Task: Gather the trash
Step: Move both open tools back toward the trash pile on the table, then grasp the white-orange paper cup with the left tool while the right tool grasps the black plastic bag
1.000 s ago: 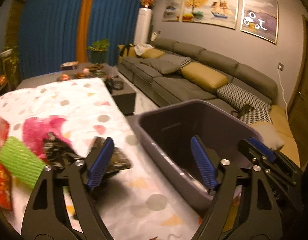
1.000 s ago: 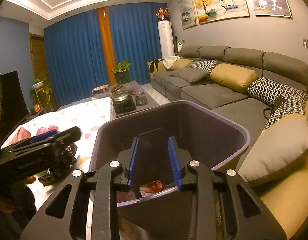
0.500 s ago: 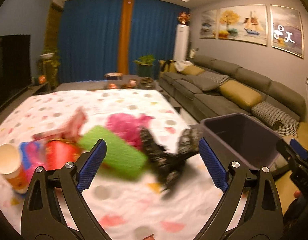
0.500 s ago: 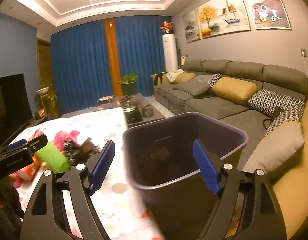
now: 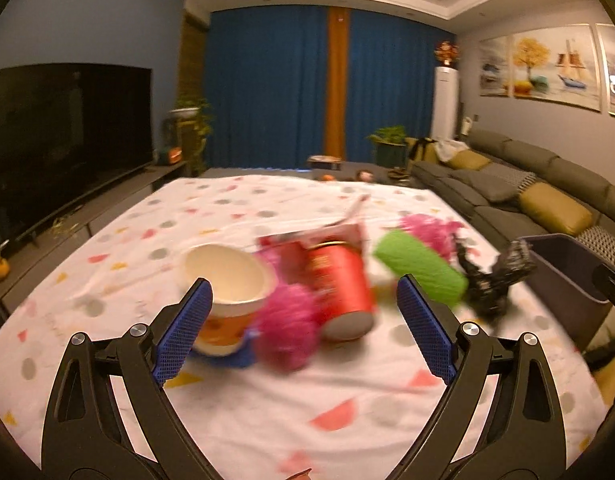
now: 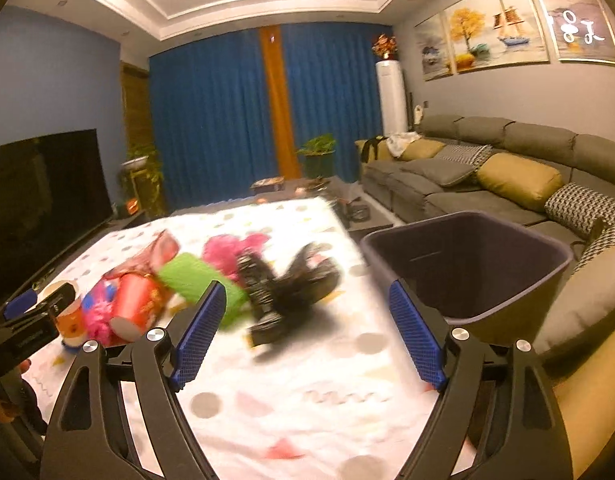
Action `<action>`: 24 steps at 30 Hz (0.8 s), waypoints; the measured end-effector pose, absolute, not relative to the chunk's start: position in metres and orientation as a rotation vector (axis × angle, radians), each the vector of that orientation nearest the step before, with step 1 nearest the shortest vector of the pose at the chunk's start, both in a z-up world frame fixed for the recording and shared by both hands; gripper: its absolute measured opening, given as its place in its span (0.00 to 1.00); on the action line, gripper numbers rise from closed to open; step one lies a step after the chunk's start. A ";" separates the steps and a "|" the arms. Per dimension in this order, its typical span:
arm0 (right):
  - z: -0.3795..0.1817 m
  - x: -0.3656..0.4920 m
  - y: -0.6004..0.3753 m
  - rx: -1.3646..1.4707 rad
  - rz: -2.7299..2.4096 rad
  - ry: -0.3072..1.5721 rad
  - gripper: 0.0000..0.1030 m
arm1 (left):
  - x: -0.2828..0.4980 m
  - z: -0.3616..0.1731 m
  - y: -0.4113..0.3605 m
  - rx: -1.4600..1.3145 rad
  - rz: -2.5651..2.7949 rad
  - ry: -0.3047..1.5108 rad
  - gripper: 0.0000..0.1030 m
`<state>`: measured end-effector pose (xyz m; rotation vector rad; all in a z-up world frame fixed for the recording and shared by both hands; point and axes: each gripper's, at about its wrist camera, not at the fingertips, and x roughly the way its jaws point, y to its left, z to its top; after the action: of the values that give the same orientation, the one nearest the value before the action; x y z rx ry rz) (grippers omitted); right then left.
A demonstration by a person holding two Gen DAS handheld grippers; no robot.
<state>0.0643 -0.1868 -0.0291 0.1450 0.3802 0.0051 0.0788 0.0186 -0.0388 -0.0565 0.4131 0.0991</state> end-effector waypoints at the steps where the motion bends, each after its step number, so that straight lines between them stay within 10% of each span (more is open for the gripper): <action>1: -0.031 0.068 -0.178 0.140 0.008 0.388 0.79 | 0.076 -0.039 0.026 -0.058 0.110 0.415 0.89; 24: -0.052 0.114 -0.152 0.122 -0.017 0.473 0.79 | 0.110 -0.070 0.078 -0.070 0.126 0.552 0.89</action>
<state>0.1143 -0.1517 -0.0515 0.1216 0.4728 -0.0173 0.1102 0.0783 -0.0701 -0.0703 0.5521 0.1256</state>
